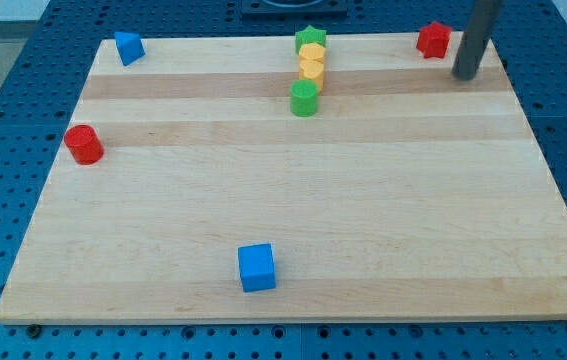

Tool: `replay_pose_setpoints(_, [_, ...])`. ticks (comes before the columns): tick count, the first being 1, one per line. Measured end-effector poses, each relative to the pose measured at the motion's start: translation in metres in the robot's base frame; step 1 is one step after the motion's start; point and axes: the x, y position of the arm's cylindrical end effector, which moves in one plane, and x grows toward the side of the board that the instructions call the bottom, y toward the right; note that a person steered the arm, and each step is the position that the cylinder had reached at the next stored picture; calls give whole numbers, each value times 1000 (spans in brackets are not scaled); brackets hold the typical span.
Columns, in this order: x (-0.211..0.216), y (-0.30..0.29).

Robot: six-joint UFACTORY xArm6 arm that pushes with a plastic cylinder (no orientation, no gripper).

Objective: Move the red star towards the center of the board

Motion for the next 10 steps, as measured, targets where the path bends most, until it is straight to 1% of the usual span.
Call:
replay_pose_setpoints(1, [-50, 33])
replay_pose_setpoints(2, [-80, 24])
replay_pose_setpoints(3, [-79, 13])
replay_pose_setpoints(5, [-65, -46])
replay_pose_setpoints(6, [-65, -59])
replay_pose_setpoints(7, [-47, -59])
replay_pose_setpoints(8, [-17, -71])
replay_pose_setpoints(10, [8, -108])
